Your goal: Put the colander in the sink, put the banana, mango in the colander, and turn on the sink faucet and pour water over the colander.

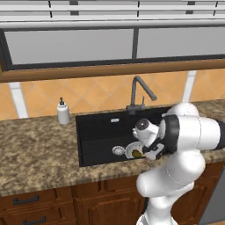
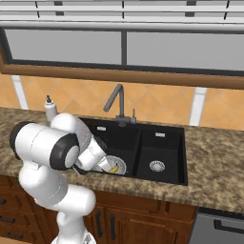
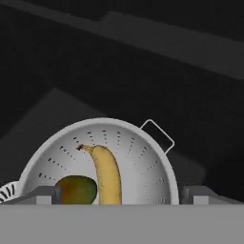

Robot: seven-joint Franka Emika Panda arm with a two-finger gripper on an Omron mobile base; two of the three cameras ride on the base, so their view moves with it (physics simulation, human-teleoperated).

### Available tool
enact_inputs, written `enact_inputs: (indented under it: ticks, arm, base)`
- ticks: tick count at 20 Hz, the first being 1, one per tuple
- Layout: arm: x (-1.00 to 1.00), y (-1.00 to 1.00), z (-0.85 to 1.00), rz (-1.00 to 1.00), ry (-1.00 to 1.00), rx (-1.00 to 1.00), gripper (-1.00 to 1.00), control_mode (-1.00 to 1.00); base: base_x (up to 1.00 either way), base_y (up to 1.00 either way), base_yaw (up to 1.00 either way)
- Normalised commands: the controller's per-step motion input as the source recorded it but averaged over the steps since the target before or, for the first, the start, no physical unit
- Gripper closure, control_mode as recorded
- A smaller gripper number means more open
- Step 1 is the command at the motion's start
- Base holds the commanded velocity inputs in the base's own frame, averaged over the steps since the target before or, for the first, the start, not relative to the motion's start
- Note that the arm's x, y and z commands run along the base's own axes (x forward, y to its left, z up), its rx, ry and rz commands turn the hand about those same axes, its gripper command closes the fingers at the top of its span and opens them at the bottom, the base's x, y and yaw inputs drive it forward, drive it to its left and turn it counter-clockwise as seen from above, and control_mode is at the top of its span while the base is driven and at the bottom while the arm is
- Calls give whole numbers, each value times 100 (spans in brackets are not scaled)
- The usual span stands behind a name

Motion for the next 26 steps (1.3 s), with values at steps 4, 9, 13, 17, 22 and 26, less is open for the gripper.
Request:
enact_inputs:
  ticks: [4, 9, 13, 17, 22, 26]
  arm:
    - [0, 16, 100, 7, 33, 0, -100, -100]
    - [-1, 25, 100, 6, 24, -6, -100, -100]
    - [-33, 41, 100, 3, 2, -12, -100, -100]
    - [-56, 21, 99, 0, -6, -4, -100, -100]
    - [-49, -11, 99, 6, -1, 10, -100, -100]
    - [-34, -47, 93, 11, 1, 27, -100, -100]
  base:
    - [0, 0, 0]
    - [0, 0, 0]
    - [0, 0, 0]
    - [0, 0, 0]
    - [0, 0, 0]
    - [0, 0, 0]
